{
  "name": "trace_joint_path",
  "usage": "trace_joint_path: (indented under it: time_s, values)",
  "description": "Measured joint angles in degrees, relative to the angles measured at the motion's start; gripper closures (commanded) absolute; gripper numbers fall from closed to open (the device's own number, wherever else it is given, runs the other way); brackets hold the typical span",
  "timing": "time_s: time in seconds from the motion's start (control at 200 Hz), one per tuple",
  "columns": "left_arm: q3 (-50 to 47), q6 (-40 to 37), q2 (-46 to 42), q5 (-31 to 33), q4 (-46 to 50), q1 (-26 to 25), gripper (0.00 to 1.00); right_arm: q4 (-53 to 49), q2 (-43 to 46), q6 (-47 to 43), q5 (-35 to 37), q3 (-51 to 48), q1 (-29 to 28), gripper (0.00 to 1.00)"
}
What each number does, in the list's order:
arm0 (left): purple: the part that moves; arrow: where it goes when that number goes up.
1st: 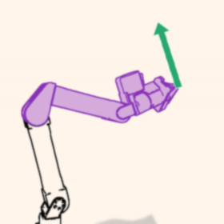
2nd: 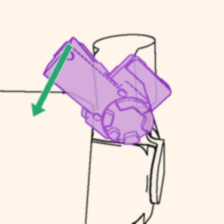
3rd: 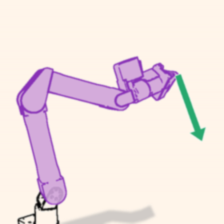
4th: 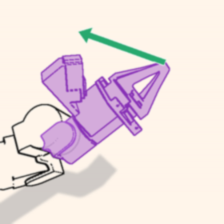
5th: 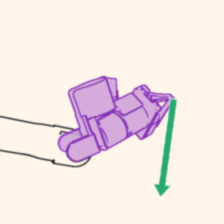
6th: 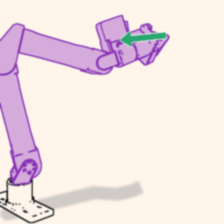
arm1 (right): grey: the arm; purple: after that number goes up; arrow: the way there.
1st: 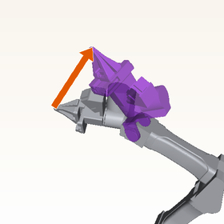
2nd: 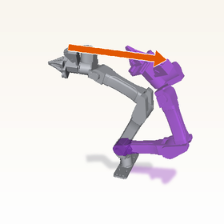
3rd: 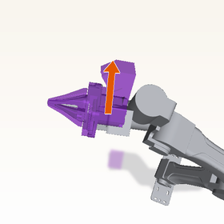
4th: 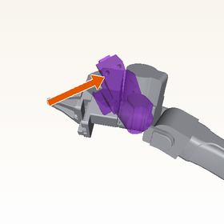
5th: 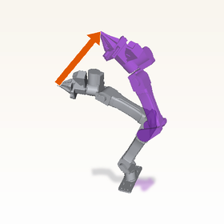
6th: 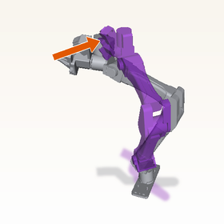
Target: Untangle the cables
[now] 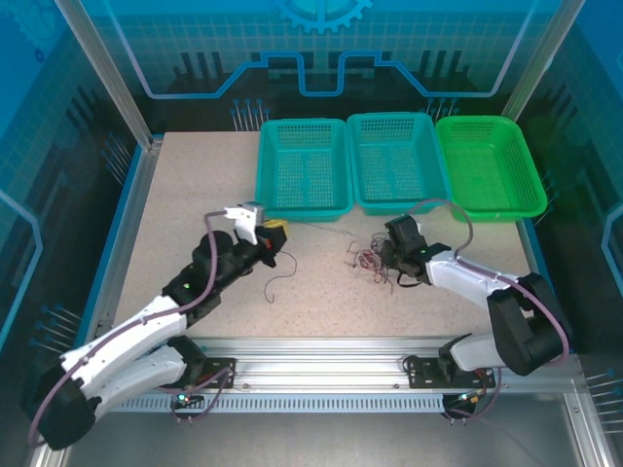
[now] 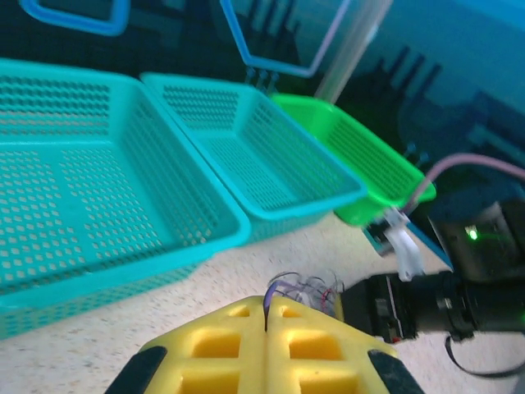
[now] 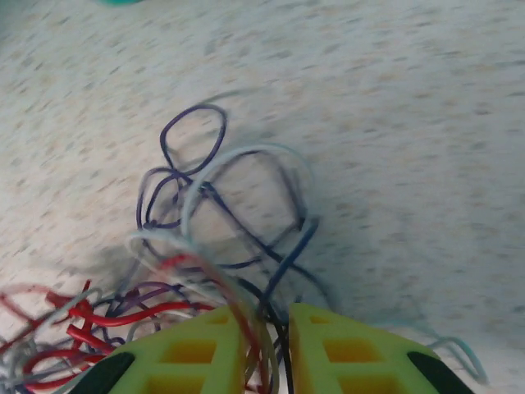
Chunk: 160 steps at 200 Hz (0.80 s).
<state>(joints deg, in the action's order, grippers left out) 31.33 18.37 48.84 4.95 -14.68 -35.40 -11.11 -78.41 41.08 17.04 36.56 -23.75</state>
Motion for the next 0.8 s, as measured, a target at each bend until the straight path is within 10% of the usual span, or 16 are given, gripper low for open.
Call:
trace_joint_path:
  time_s: [0.415,0.565,0.8]
  values:
    - [0.2,6.8,-5.7,6.9,14.8,5.0,1.0,-0.9,7.8,5.6,1.6,-3.9,4.7,0.65]
    - [3.2,7.2,-6.1,6.3,16.3,5.2,1.0,-0.3,11.9,2.4,-0.7,-3.9,4.1,0.41]
    - [6.8,7.5,-3.0,3.5,14.8,5.2,1.0,4.4,9.7,-15.5,-8.1,1.2,-13.0,0.22]
